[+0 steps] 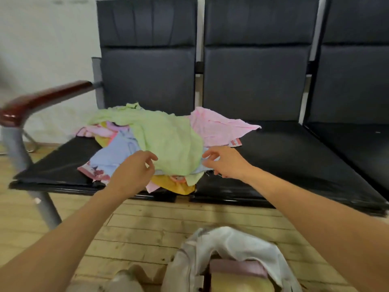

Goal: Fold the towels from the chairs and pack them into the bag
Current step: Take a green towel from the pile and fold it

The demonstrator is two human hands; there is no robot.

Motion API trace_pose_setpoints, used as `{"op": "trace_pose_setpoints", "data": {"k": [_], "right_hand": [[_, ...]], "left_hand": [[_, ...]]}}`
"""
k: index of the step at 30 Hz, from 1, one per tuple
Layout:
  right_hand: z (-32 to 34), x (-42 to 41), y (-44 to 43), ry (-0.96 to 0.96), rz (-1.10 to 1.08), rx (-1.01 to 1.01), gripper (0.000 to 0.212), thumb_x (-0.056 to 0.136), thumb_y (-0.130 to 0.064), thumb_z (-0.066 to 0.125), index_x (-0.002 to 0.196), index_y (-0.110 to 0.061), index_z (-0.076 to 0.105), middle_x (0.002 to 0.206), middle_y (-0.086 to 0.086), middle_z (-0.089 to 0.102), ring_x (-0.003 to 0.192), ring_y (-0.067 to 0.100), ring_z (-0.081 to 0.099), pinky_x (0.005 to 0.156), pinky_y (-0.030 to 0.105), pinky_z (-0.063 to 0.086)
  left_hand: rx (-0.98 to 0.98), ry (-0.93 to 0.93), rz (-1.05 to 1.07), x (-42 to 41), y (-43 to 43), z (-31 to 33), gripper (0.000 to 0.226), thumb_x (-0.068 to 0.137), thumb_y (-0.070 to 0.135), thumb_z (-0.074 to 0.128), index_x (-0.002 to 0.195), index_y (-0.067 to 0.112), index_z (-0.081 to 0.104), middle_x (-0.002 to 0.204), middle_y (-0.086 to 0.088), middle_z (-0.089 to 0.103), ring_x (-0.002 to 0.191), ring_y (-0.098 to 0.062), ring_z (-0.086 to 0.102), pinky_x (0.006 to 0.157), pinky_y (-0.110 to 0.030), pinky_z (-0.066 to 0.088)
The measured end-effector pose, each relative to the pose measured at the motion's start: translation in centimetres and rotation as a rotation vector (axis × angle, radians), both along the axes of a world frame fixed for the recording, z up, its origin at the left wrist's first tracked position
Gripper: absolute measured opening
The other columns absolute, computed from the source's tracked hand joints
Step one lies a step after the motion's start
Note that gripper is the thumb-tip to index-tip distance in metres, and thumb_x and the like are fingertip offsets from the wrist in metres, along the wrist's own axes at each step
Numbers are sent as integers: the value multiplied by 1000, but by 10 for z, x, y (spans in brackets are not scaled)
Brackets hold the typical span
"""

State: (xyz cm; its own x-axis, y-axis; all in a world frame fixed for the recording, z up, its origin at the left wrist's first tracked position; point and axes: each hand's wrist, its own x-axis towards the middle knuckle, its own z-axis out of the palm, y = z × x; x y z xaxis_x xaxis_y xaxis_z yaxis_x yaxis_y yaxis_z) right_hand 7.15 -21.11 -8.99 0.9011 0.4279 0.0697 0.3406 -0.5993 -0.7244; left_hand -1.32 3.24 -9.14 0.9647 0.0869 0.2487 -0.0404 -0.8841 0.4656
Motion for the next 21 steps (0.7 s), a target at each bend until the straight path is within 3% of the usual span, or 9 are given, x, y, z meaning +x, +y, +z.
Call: {"op": "trace_pose_setpoints", "data": {"k": [3, 5, 8, 10, 13, 19, 21], "right_hand": [[-14, 5, 41, -16, 2, 72, 42, 86, -31, 73, 122, -16, 61, 112, 0, 62, 92, 11, 56, 61, 9, 40], [-27, 5, 63, -73, 63, -27, 48, 79, -36, 79, 120, -18, 62, 111, 0, 55, 99, 14, 52, 71, 19, 38], [-39, 6, 78, -173, 71, -118, 14, 83, -28, 73, 89, -23, 62, 95, -1, 48, 88, 18, 50, 71, 27, 38], [-37, 9, 73, -195, 63, -81, 15, 88, -20, 68, 75, -22, 60, 82, -4, 54, 80, 17, 54, 66, 24, 40], [-20, 9, 50, -163, 86, -28, 11, 91, -18, 65, 81, -16, 67, 76, -9, 61, 70, 5, 53, 63, 16, 39], [31, 0, -5, -150, 51, 81, 15, 99, -14, 50, 90, -16, 61, 93, -3, 61, 89, 13, 54, 83, 27, 43], [42, -6, -32, -106, 75, 125, 21, 101, -13, 46, 86, -18, 58, 85, -11, 58, 78, 3, 50, 75, 18, 41]], "left_hand": [[27, 12, 61, 2, 10, -9, 31, 94, 15, 53, 125, 11, 56, 112, -7, 56, 90, -14, 50, 79, -28, 40], [-7, 19, 91, 4, 10, -10, 31, 94, 14, 53, 125, 11, 55, 111, -6, 54, 92, -14, 48, 79, -27, 37], [-67, 2, 124, 7, 8, -7, 30, 93, 12, 52, 122, 10, 56, 106, -3, 53, 92, -14, 49, 78, -24, 35], [-68, -6, 119, 8, 5, -4, 29, 93, 12, 50, 121, 10, 57, 109, -4, 55, 93, -15, 51, 79, -25, 37], [-89, -39, 105, 12, -3, -1, 30, 94, 13, 50, 124, 11, 56, 115, -7, 57, 94, -15, 51, 79, -26, 38], [-112, -143, -36, 20, -33, 0, 44, 96, 14, 54, 139, 11, 44, 130, -10, 48, 113, -19, 48, 79, -13, 28], [-80, -222, -102, 23, -52, 1, 49, 96, 17, 55, 142, 13, 40, 132, -9, 45, 111, -16, 44, 81, -13, 29]]}}
